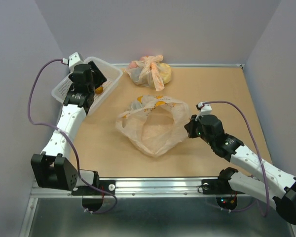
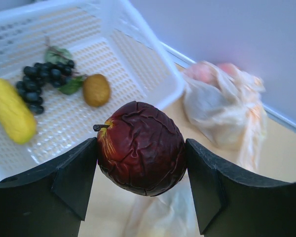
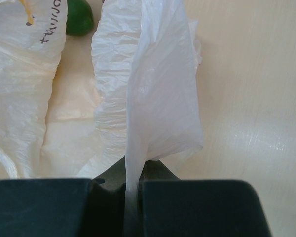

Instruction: Untie the knot of the plastic bag and take out the fruit

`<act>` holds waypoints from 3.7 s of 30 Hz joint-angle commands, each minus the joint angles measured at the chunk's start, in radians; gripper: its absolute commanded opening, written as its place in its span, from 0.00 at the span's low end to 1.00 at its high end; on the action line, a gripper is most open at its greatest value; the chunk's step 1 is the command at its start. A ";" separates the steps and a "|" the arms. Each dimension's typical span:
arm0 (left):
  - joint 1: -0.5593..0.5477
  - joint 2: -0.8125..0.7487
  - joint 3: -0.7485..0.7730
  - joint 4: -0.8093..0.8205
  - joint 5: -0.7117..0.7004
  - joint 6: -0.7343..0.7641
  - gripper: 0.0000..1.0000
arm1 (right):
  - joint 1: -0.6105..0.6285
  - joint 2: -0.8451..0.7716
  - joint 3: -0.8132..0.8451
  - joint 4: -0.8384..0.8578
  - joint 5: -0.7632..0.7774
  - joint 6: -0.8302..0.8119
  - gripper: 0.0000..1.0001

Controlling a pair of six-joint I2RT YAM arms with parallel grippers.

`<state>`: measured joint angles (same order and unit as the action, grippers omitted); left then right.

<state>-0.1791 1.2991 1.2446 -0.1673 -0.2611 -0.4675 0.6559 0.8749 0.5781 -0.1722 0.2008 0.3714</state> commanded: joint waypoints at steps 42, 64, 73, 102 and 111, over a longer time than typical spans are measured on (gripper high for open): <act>-0.400 -0.242 -0.237 -0.057 -0.073 0.116 0.96 | 0.005 0.042 0.043 0.023 -0.034 -0.017 0.00; -0.784 0.121 -0.234 -0.283 -0.429 -0.192 0.96 | 0.004 -0.024 0.005 0.037 -0.130 0.014 0.01; -0.787 0.455 -0.134 -0.434 -0.648 -0.519 0.96 | 0.004 0.006 -0.003 0.080 -0.152 0.006 0.01; -1.036 0.249 0.224 -0.772 -0.672 -0.580 0.00 | 0.004 -0.033 -0.058 0.117 -0.075 0.015 0.01; -1.036 0.166 0.035 -0.701 -0.612 -0.709 0.00 | 0.004 -0.065 -0.126 0.152 -0.063 0.017 0.00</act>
<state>-1.2339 1.5471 1.3510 -0.8688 -0.8814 -1.1057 0.6559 0.8253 0.4854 -0.0856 0.1165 0.3889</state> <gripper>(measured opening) 0.026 0.013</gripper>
